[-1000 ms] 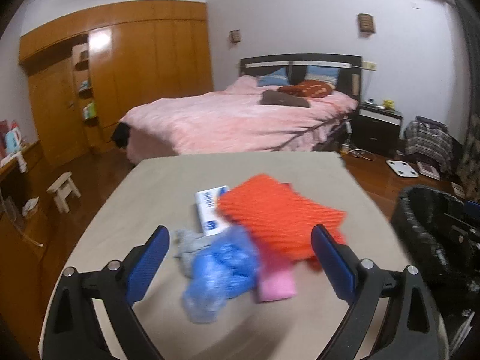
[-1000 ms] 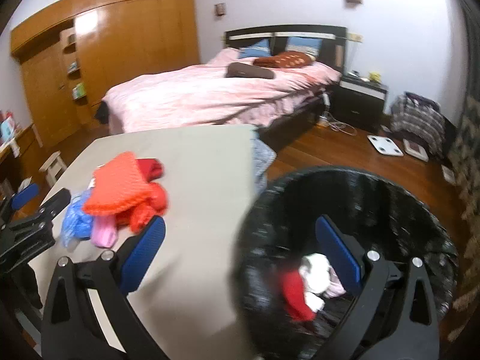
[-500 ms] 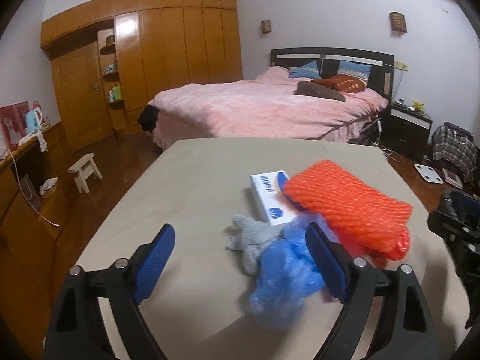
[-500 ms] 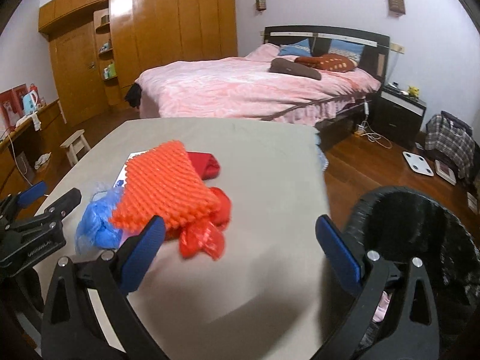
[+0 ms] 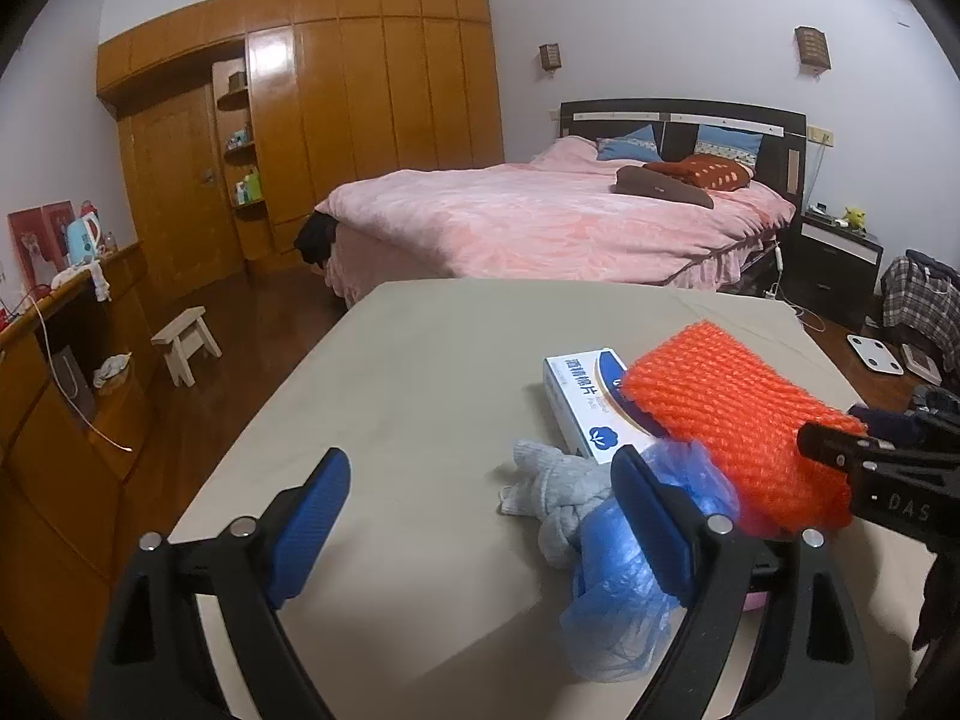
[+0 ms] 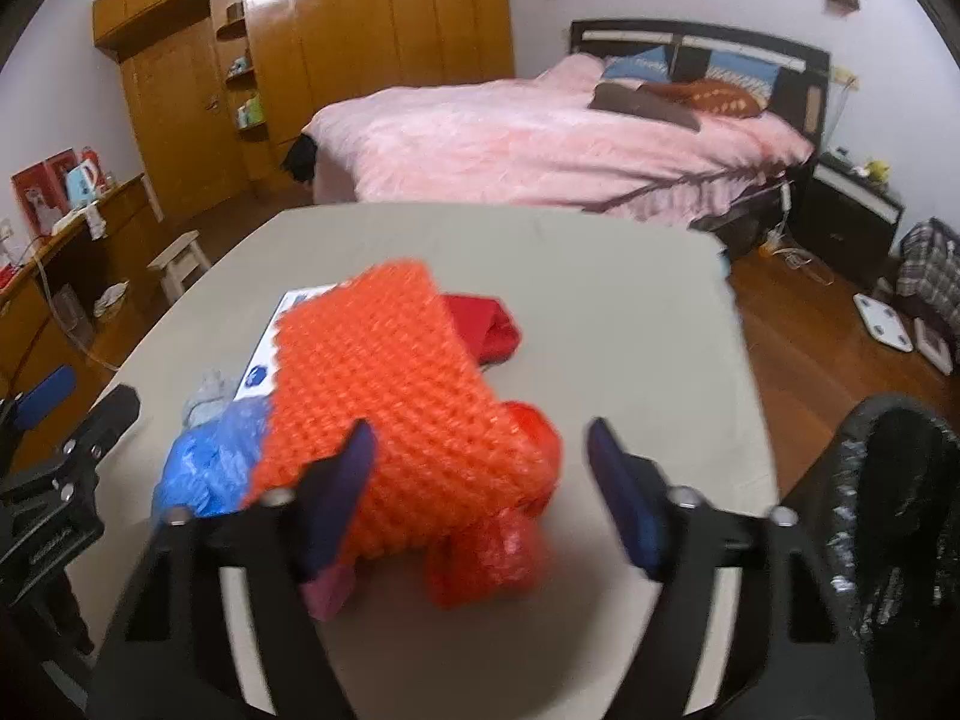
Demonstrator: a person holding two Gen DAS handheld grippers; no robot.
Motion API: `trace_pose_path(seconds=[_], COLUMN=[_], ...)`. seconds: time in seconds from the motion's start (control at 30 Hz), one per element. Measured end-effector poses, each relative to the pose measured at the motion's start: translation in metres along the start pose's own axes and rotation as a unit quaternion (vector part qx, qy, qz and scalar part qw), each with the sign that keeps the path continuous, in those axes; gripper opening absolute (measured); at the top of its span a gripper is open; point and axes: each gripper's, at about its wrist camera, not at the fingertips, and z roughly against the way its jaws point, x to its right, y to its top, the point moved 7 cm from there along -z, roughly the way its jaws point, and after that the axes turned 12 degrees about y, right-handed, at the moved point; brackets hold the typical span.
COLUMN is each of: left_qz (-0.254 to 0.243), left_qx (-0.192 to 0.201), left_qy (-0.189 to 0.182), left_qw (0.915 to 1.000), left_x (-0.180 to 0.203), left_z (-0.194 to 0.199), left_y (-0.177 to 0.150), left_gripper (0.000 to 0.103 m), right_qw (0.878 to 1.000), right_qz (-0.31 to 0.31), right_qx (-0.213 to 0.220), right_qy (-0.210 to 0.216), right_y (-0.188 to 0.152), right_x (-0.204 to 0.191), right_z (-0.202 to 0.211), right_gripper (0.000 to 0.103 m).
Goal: Collect trash
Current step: 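Grasp the orange mesh net with the right tool while the left tool grasps the blue bag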
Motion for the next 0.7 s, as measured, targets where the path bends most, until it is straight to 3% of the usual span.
trace_pose_path(seconds=[0.13, 0.23, 0.57, 0.7], left_qz=[0.003, 0.001, -0.010, -0.023], left_qx=[-0.003, 0.000, 0.003, -0.005], left_qy=[-0.001, -0.003, -0.027, -0.051], left_qw=[1.0000, 1.0000, 0.9996, 0.9984], left_x=[-0.001, 0.000, 0.013, 0.030], left_z=[-0.001, 0.002, 0.017, 0.022], left_y=[-0.001, -0.002, -0.006, -0.013], left_gripper=[0.087, 0.087, 0.087, 0.079], right_qw=[1.000, 0.999, 0.999, 0.999], right_qz=[0.001, 0.003, -0.011, -0.015], right_qx=[-0.017, -0.014, 0.011, 0.019], right_qy=[0.024, 0.038, 0.044, 0.031], right_y=[-0.006, -0.011, -0.027, -0.035], right_x=[-0.006, -0.012, -0.012, -0.005], right_z=[-0.001, 0.004, 0.041, 0.057], right_gripper=[0.025, 0.014, 0.013, 0.013])
